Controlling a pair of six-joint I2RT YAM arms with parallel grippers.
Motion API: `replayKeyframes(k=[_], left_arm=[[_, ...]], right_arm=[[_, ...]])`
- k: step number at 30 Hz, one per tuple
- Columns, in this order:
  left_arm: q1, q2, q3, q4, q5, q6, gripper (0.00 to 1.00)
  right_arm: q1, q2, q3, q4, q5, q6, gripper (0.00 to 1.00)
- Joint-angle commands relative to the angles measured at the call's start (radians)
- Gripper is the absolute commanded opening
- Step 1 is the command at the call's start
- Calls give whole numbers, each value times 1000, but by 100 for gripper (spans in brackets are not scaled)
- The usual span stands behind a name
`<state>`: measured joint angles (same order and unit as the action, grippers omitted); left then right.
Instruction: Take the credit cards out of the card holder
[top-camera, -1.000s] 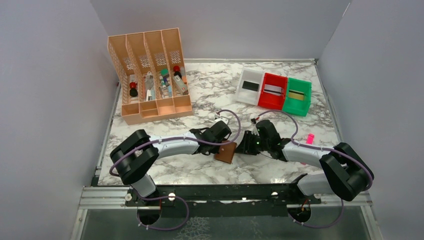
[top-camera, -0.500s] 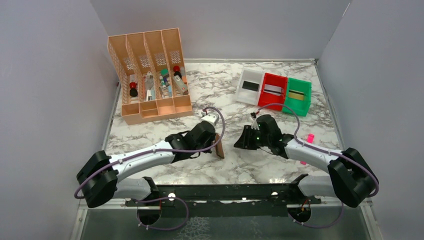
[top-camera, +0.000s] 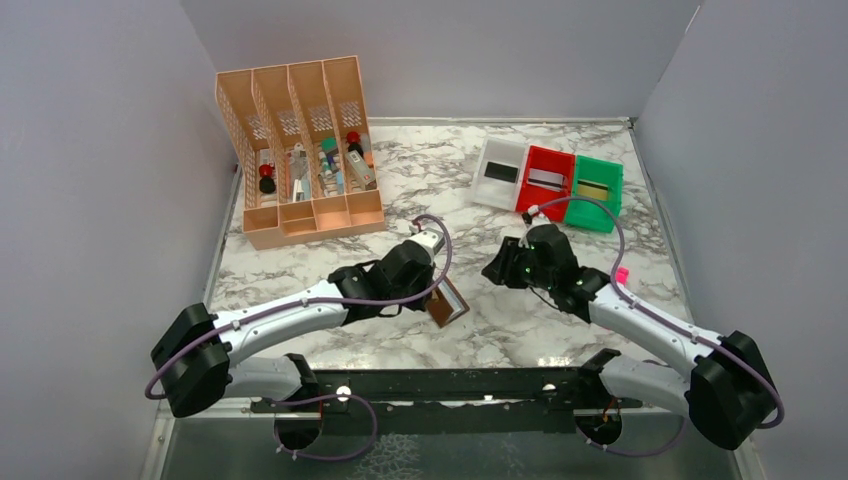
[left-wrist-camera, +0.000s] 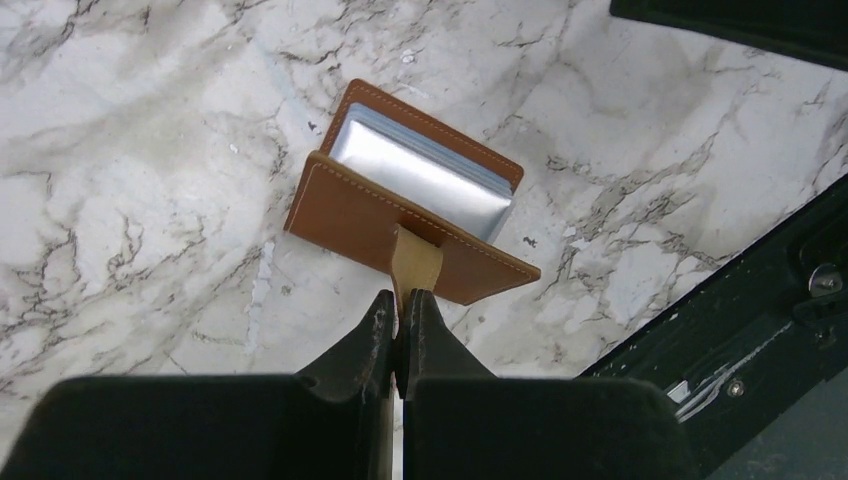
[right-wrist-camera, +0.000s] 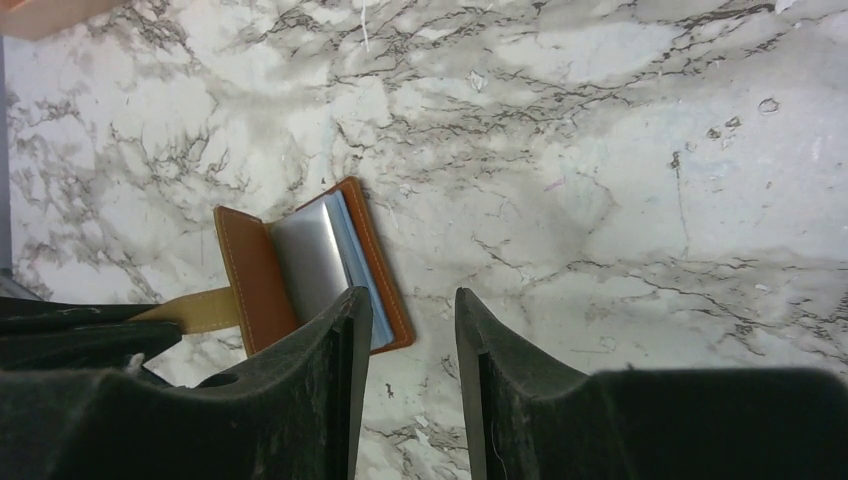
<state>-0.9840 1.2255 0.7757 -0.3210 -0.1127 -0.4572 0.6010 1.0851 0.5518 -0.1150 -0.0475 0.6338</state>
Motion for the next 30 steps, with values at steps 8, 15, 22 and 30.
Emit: replayKeyframes(k=[8, 15, 22, 30], left_arm=[[-2, -181, -205, -87, -214, -241, 0], [4, -188, -231, -127, -261, -292, 0], [4, -235, -221, -131, -273, -263, 0], [5, -290, -203, -133, -292, -224, 0]], right_arm=[[2, 1, 95, -22, 153, -76, 46], [0, 232, 354, -56, 273, -180, 63], [-24, 565, 677, -94, 263, -256, 78], [-56, 812, 936, -150, 294, -309, 89]])
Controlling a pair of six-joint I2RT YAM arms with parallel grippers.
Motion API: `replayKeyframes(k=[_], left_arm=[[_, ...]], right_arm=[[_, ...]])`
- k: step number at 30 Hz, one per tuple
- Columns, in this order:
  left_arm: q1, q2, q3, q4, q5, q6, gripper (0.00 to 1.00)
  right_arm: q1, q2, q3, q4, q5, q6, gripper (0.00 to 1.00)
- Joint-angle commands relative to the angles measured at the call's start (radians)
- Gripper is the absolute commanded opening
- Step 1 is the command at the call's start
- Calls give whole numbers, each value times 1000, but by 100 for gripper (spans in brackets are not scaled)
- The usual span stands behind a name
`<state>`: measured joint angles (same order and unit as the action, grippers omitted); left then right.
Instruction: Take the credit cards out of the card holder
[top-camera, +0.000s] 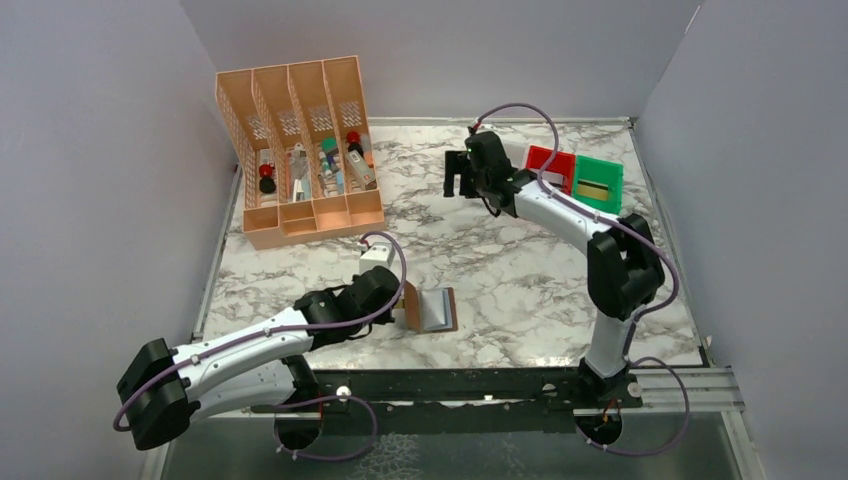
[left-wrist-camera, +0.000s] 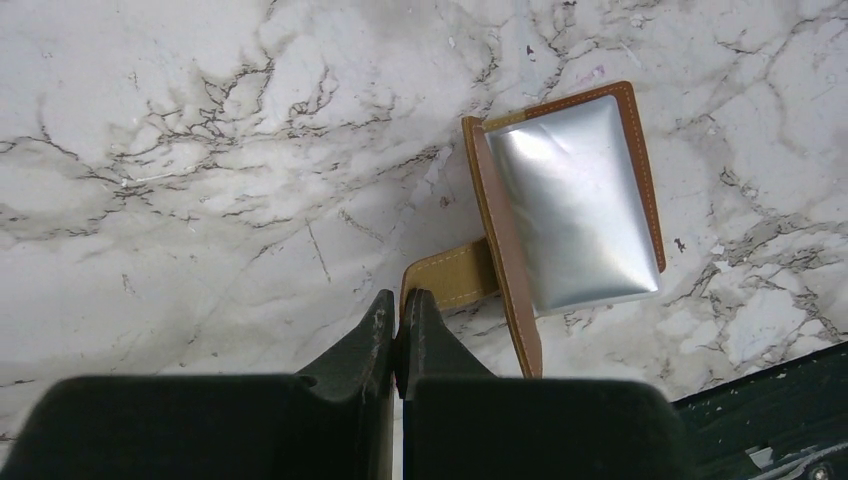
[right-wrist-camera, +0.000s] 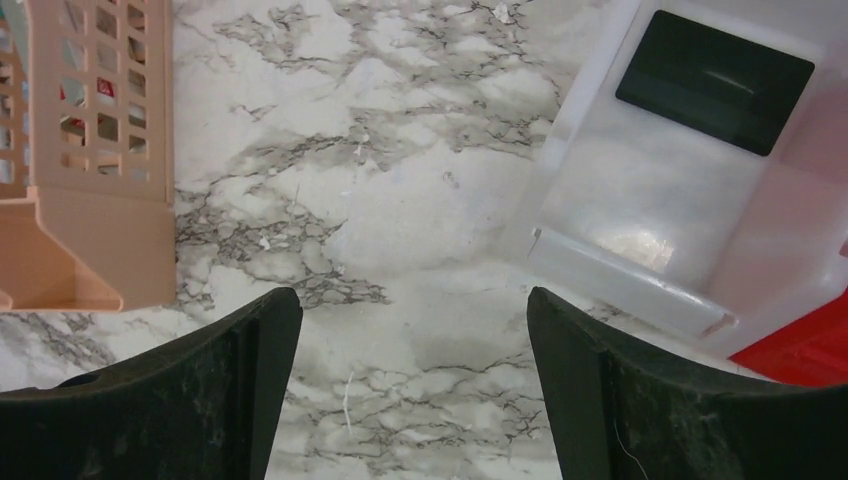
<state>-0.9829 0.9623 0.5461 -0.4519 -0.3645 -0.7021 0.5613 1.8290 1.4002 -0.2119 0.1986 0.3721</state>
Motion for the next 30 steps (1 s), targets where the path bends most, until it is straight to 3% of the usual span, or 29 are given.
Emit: replayKeyframes(k=[1, 16, 26, 30], left_arm=[[4, -27, 24, -1, -40, 20, 0], [3, 27, 22, 3, -20, 21, 0], [4, 16, 22, 4, -32, 21, 0], [5, 11, 12, 6, -32, 4, 0]], right_arm=[[-21, 93, 107, -52, 38, -56, 90], [-52, 327, 292, -140, -49, -58, 92], [-51, 262, 144, -64, -330, -21, 86], [-38, 224, 74, -38, -373, -5, 83]])
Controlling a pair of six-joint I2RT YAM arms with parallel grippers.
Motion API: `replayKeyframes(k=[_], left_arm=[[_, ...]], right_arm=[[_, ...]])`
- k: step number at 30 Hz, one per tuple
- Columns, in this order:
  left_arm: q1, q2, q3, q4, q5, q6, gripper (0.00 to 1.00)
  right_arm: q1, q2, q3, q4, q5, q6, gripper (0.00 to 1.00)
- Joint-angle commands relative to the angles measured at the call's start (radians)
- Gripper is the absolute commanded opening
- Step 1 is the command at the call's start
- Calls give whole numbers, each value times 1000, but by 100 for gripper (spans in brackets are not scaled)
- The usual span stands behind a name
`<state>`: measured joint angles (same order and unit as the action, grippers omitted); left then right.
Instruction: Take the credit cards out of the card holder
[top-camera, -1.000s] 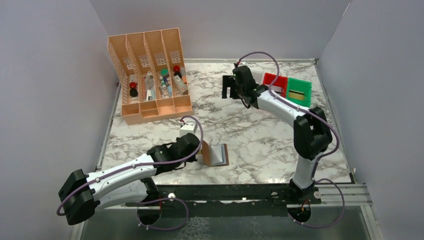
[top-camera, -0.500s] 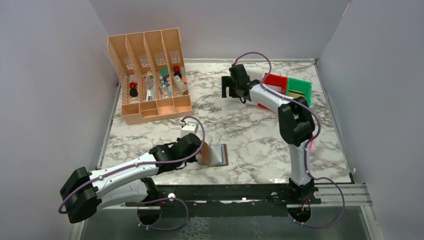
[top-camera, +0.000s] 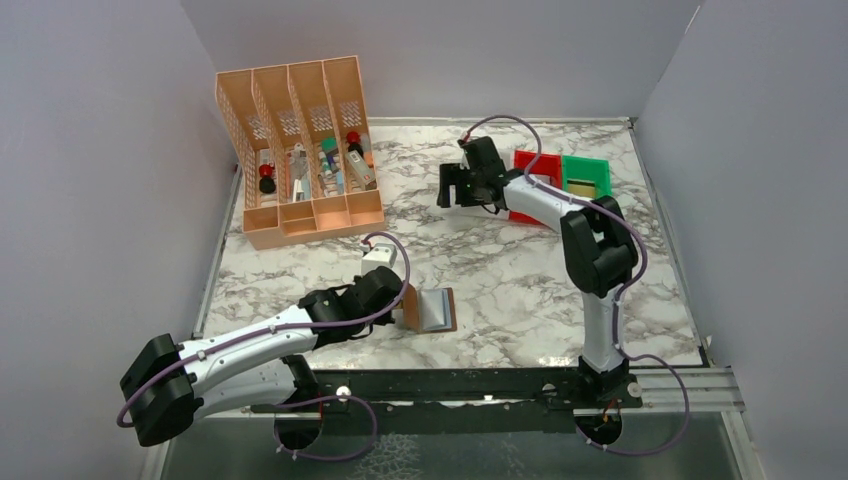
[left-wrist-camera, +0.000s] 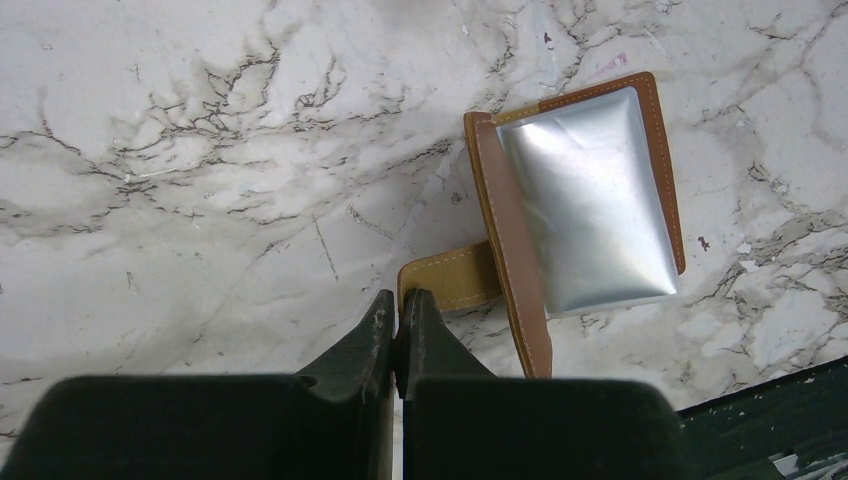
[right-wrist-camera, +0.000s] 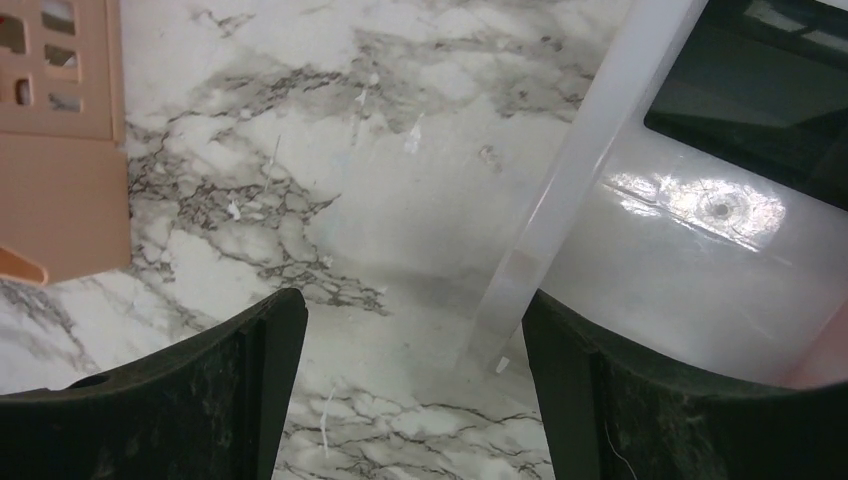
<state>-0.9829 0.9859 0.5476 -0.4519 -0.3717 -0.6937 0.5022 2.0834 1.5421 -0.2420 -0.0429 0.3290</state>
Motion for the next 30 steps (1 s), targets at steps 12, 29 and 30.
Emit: replayKeyframes(k=[12, 29, 30], left_arm=[[4, -28, 0, 10, -27, -14, 0], [5, -52, -14, 9, -30, -35, 0], [5, -50, -14, 10, -30, -35, 0]], right_arm=[[164, -158, -244, 61, -107, 121, 82], [357, -74, -104, 15, -44, 215, 83], [358, -67, -97, 16, -44, 224, 83]])
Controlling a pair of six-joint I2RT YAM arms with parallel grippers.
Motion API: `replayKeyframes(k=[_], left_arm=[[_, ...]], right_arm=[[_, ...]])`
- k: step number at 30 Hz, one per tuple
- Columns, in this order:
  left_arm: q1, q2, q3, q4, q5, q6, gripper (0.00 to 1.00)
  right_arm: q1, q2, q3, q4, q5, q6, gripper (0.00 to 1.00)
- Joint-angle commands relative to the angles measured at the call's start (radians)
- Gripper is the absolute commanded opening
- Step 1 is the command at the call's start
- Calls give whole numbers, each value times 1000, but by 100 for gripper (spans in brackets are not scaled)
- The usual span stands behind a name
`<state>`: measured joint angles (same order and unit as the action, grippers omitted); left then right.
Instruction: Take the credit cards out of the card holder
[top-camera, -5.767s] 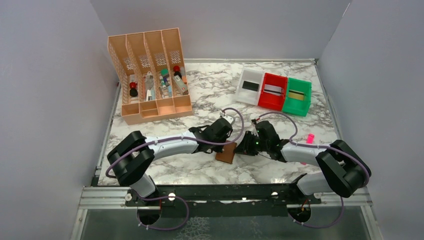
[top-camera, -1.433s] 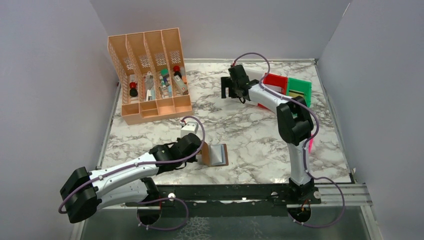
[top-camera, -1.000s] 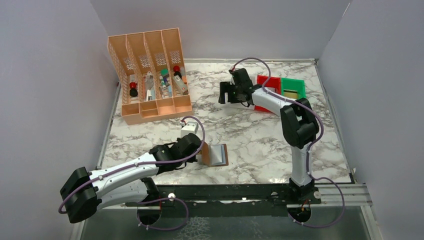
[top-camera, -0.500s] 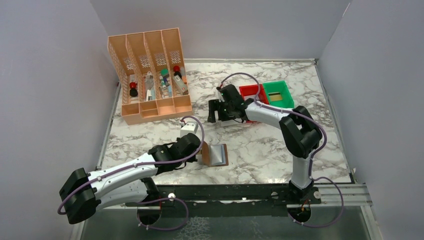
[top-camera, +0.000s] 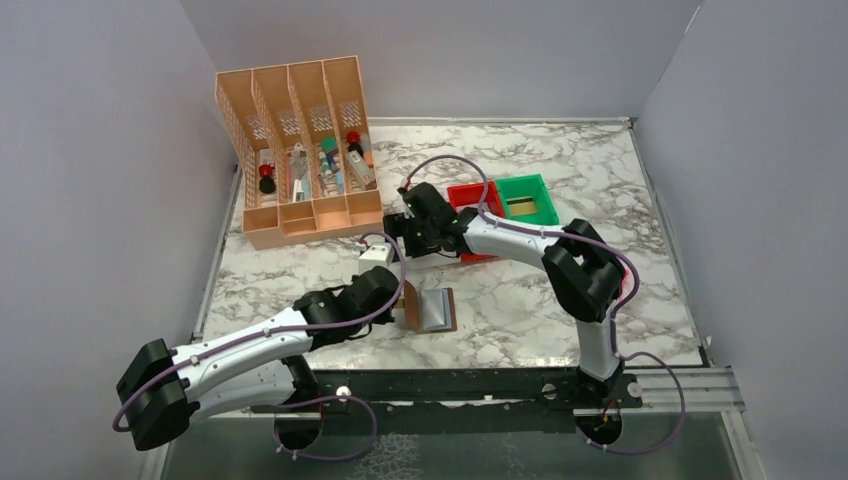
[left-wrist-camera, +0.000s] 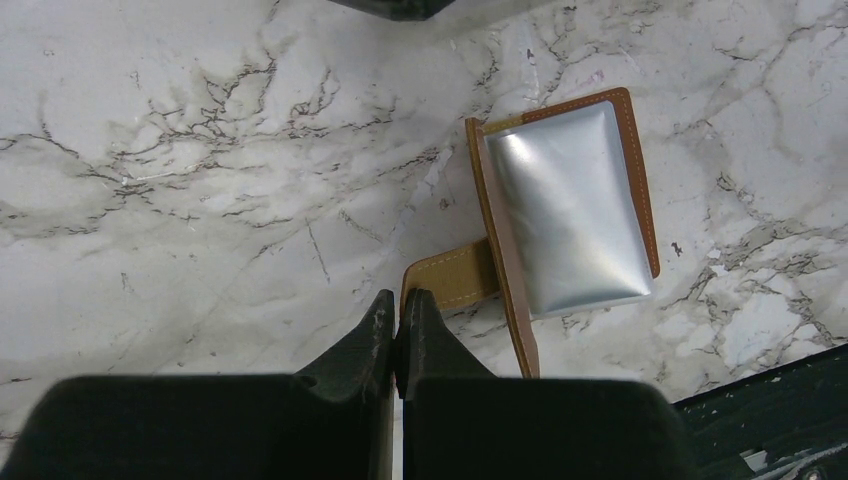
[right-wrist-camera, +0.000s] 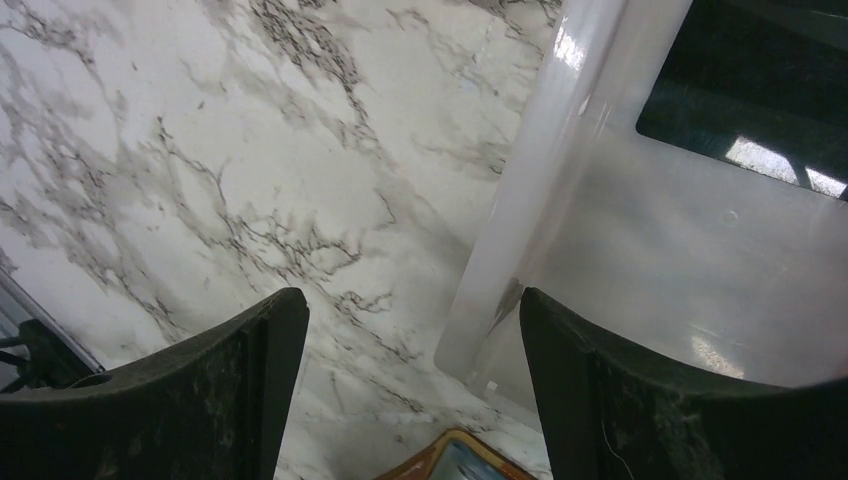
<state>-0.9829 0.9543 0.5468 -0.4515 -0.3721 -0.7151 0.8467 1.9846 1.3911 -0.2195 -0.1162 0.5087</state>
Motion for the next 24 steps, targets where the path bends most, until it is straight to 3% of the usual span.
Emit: replayKeyframes(k=[1, 14, 19, 24], left_arm=[[5, -17, -13, 10, -28, -14, 0], [4, -8, -18, 8, -32, -28, 0], [4, 6, -21, 9, -44, -43, 0], [5, 18, -18, 4, -56, -56, 0]], right_arm=[[14, 35, 62, -4, 30, 50, 83], [15, 82, 189, -53, 28, 39, 83], [15, -62, 110, -85, 106, -11, 83], [15, -275, -110, -52, 123, -21, 82]])
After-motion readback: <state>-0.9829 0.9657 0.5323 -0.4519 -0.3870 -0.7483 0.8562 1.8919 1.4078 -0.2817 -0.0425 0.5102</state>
